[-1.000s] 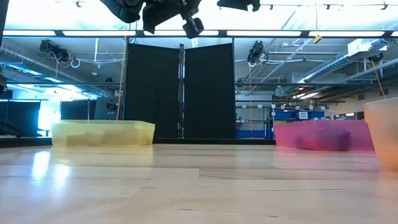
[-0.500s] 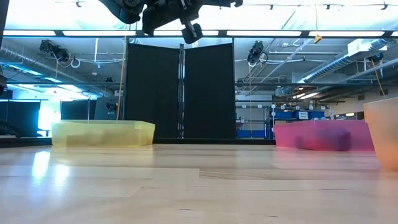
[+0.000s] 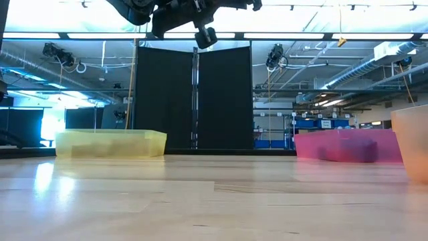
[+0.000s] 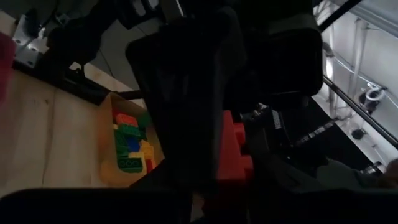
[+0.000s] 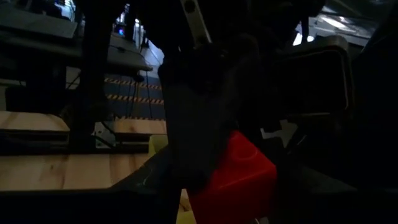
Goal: Sort blocks by size
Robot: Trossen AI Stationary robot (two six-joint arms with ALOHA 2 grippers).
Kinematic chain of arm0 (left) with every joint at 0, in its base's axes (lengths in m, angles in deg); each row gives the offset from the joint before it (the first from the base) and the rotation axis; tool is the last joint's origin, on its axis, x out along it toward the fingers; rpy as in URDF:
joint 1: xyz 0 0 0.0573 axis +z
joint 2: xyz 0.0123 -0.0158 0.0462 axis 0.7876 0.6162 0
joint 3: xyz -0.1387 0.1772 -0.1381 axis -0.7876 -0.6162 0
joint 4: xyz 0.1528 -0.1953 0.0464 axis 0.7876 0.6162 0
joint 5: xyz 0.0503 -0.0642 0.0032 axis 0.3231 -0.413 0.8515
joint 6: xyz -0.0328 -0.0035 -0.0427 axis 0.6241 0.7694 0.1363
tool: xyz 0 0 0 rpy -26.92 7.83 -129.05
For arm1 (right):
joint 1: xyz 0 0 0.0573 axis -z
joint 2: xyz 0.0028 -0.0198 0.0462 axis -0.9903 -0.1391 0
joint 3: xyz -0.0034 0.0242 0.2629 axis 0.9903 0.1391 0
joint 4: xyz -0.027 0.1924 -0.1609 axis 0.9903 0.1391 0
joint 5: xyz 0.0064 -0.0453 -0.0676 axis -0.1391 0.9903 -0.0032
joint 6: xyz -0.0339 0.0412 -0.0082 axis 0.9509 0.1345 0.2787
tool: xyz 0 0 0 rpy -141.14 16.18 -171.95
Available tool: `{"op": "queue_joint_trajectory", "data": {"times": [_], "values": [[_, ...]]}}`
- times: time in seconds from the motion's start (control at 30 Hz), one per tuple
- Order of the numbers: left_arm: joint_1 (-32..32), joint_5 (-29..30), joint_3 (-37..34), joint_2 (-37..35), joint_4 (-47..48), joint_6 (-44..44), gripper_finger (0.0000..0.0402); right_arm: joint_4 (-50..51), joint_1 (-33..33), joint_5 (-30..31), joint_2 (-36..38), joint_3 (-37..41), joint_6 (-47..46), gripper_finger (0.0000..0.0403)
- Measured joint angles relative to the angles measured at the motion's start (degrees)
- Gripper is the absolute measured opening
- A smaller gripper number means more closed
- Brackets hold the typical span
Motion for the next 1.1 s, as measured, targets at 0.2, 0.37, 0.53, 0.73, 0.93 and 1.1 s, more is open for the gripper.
{"op": "queue_joint_trajectory", "data": {"times": [0.2, 0.37, 0.53, 0.73, 0.93, 1.1], "values": [[0.4, 4.5, 0.0, 0.1, 4.4, -6.6, 0.0146, 2.5, -0.7, 4.0, 0.1, 0.1, -0.4, 0.0182], [0.4, 10.2, 0.0, 0.4, 3.9, -12.4, 0.0181, 7.7, -1.6, 10.7, 1.9, 0.1, -0.6, 0.0193], [1.3, 13.3, 0.0, 0.4, -2.9, -14.5, 0.0195, 12.5, -2.8, 17.6, 6.1, 0.0, -1.9, 0.0181], [3.4, 15.4, 0.0, 0.4, -5.7, -14.8, 0.0195, 29.5, -2.2, 25.1, 12.4, 0.0, -14.7, 0.0187], [3.2, 22.8, 0.0, 0.4, -2.1, -28.1, 0.0195, 54.0, 5.2, 24.4, 17.8, 0.0, -40.6, 0.0183], [0.9, 31.6, 0.0, 0.4, 2.8, -37.4, 0.0195, 67.5, 18.1, 11.7, 17.8, 0.0, -53.4, 0.0185]]}}
